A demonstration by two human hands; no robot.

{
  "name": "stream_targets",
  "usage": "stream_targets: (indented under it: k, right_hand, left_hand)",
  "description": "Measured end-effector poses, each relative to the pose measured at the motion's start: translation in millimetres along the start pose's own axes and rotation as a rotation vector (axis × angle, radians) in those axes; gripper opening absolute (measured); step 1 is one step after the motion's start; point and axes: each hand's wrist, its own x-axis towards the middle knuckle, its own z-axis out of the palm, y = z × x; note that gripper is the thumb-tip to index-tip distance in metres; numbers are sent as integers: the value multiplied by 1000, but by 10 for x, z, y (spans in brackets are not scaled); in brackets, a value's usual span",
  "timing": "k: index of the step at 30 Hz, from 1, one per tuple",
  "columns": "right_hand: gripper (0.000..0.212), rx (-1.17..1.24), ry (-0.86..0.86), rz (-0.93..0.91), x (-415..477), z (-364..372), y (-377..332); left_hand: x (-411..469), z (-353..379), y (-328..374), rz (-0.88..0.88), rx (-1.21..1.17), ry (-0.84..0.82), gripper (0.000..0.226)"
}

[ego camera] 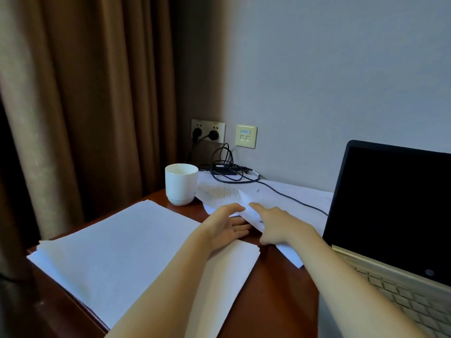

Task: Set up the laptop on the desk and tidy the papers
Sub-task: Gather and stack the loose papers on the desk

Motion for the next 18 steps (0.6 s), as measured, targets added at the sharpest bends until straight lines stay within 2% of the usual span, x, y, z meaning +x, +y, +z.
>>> stream_targets:
  k: [2, 7, 11, 13, 16, 18]
  right_hand:
    - [87, -87, 96, 0, 3, 59, -51]
    - [83, -163, 316, 156, 45, 143, -14]
    - [63, -133, 389, 147, 23, 57, -70]
    - [51, -72, 426, 107, -4, 34, -165]
    - [45, 62, 448, 63, -35, 68, -306]
    - [47, 126, 437, 43, -39, 83, -359]
  left_hand:
    - [12, 32, -33, 3, 32, -23, 17]
    - [-38, 101, -30, 30, 63, -34, 46]
    - [-22, 115, -24, 70, -39, -6, 53]
    - [-22, 109, -22, 78, -55, -4, 49]
    - [-92, 125, -6, 96, 16, -40, 24]
    - [-100, 113, -10, 118, 56, -32, 28]
